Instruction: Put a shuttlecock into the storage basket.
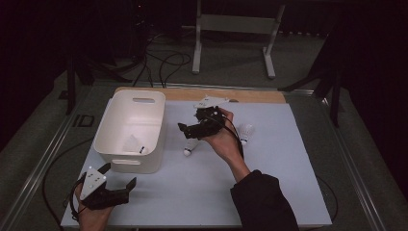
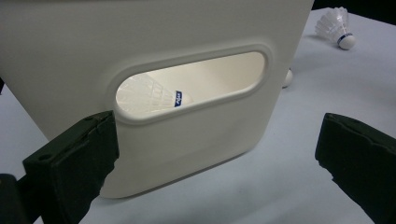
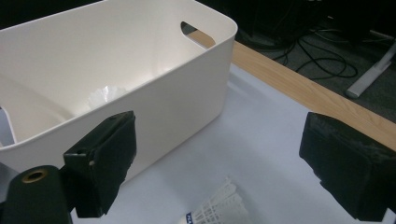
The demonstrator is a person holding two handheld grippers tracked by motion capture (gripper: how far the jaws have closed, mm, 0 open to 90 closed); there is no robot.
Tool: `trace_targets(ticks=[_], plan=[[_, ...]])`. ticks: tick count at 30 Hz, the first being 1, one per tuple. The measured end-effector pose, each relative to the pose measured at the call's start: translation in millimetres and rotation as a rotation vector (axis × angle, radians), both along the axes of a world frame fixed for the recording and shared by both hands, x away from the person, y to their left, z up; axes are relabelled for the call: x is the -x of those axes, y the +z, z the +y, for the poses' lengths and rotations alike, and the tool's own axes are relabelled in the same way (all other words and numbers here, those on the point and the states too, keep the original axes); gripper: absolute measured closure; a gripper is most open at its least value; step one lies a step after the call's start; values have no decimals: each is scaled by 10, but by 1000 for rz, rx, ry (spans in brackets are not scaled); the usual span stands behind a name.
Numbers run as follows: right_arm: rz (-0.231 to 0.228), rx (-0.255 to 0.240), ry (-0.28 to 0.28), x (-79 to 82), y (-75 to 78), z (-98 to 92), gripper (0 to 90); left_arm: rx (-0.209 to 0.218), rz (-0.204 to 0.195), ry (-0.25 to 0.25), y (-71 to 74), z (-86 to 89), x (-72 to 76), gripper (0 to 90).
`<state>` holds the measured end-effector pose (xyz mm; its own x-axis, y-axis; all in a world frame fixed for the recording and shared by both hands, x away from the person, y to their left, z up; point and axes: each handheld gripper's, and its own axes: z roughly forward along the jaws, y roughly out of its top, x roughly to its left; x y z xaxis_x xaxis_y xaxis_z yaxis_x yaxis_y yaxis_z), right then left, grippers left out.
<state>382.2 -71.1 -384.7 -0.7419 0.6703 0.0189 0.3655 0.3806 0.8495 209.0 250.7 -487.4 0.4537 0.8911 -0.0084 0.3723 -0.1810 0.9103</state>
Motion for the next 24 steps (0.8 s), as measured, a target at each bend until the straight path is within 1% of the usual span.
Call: trace_targets(ticks=[8,20,24], plan=[[7,-1,-12,-21,-38,-38,107,0,-1,0,0,2,0,0],[25,15,-29,-63,-127,-97,104,2,-1,1,2,5,2,0],[31,11,-36,-77,-150,-125,103,0,-1,0,1,4,2,0]])
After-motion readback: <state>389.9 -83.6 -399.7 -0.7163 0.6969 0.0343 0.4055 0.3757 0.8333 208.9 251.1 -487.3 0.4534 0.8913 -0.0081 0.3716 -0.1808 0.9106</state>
